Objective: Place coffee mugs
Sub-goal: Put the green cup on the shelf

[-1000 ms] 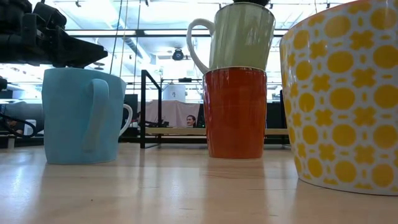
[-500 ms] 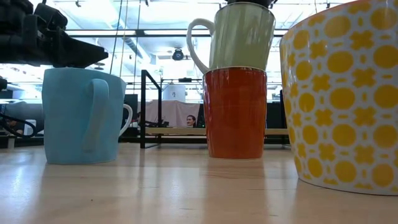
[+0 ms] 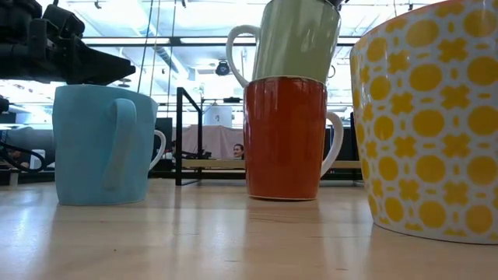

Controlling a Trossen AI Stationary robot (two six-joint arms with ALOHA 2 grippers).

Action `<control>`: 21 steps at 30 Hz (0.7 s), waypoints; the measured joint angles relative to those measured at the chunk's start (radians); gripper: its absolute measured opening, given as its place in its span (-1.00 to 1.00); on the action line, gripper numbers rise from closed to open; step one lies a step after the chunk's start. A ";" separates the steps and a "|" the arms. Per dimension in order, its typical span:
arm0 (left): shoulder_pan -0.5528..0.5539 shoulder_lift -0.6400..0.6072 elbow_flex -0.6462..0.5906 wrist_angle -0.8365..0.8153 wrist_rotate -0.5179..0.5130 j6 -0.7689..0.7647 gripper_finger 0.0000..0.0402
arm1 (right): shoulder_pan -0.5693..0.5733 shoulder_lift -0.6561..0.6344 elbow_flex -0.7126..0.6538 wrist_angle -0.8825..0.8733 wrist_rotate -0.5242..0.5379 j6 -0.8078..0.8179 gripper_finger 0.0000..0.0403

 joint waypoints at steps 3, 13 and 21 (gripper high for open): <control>0.000 0.000 0.000 0.000 0.000 0.000 -0.31 | 0.000 0.000 0.045 -0.038 0.000 0.000 -0.83; 0.000 0.000 0.000 0.000 0.000 0.000 -0.31 | -0.032 -0.005 0.346 -0.300 -0.001 0.025 -0.83; 0.000 0.000 0.000 0.001 0.000 0.000 -0.31 | -0.161 -0.006 0.601 -0.548 0.110 0.030 -0.82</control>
